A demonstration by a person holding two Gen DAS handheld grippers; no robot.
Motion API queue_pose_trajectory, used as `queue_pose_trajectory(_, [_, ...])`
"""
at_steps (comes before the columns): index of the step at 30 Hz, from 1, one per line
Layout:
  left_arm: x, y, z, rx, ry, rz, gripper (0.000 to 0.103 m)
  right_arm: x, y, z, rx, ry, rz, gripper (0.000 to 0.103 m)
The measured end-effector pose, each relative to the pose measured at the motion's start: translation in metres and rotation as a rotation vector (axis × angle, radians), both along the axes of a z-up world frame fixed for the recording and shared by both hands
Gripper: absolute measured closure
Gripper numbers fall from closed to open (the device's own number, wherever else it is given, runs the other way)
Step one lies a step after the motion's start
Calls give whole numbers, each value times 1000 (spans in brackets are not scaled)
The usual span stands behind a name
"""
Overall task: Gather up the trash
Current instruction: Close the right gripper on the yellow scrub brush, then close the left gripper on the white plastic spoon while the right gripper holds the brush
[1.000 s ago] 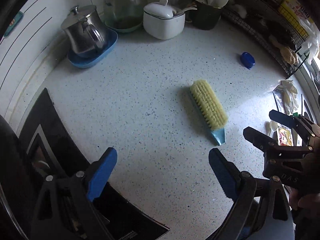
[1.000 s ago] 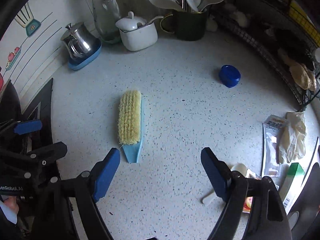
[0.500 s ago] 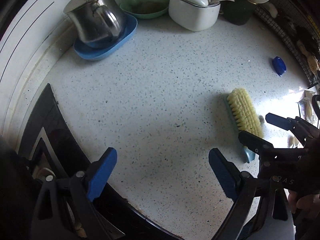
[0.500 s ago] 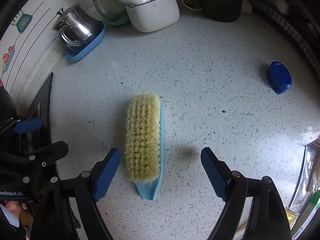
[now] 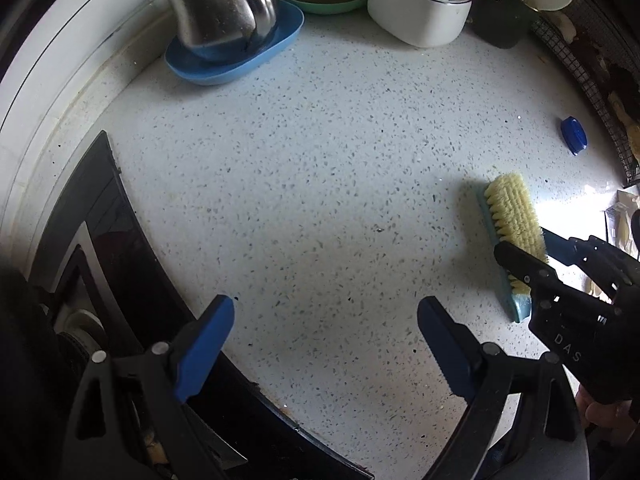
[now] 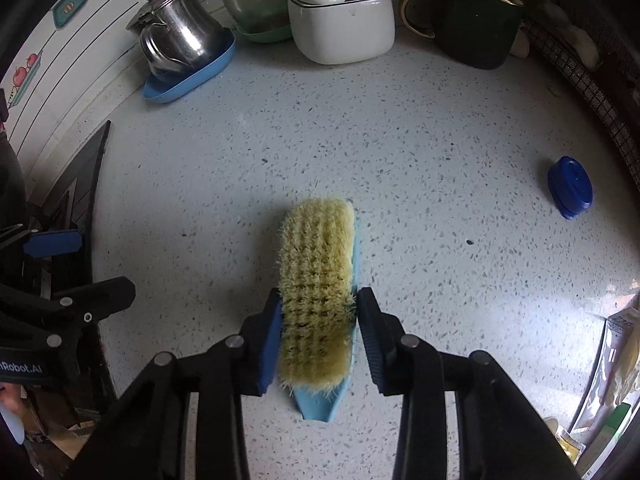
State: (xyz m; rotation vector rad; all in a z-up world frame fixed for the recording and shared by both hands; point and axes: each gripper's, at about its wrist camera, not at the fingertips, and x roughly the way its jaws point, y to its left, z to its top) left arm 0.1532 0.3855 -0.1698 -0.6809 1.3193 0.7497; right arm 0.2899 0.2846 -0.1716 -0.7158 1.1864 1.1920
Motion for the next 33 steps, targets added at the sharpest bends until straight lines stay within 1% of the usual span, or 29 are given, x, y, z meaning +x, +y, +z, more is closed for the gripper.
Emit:
queue_pose_trajectory(2, [3, -8, 5, 20, 4, -35, 11, 6, -9, -1, 10, 5, -18, 71])
queue_pose_trajectory(3, [7, -12, 6, 24, 3, -55, 11, 9, -15, 0, 18, -8, -34, 71])
queue_pose_trajectory(7, [39, -43, 14, 19, -47, -177, 11, 33, -51, 16, 57, -23, -131, 71])
queue_pose_trajectory(11, [77, -77, 21, -13, -113, -299, 11, 63, -97, 35, 80, -62, -258, 71])
queue_pose_trajectory(16, [124, -122, 30, -25, -158, -461, 11, 91, -154, 52, 86, -115, -422, 71])
queue_pose_trajectory(17, [134, -121, 31, -34, -165, -490, 11, 93, -163, 53, 83, -122, -451, 71])
queue_pose_trajectory(20, [161, -139, 24, -73, -185, -568, 11, 104, -193, 56, 69, -152, -540, 71])
queue_pose_trajectory(21, [166, -149, 21, -87, -188, -587, 11, 106, -202, 56, 64, -163, -566, 71])
queue_pose_trajectory(25, [192, -168, 7, -130, -179, -669, 11, 113, -229, 51, 41, -179, -659, 71])
queue_pose_trajectory(29, [207, -180, -6, -133, -147, -733, 11, 122, -252, 46, 23, -183, -716, 71])
queue_pose_trajectory(30, [210, -181, -10, -131, -137, -741, 13, 124, -254, 44, 20, -181, -725, 71])
queue_pose_trajectory(31, [212, -181, -14, -129, -126, -743, 19, 124, -254, 42, 18, -180, -731, 71])
queue_pose_trajectory(33, [214, -180, -23, -139, -104, -744, 24, 128, -258, 42, 17, -178, -740, 71])
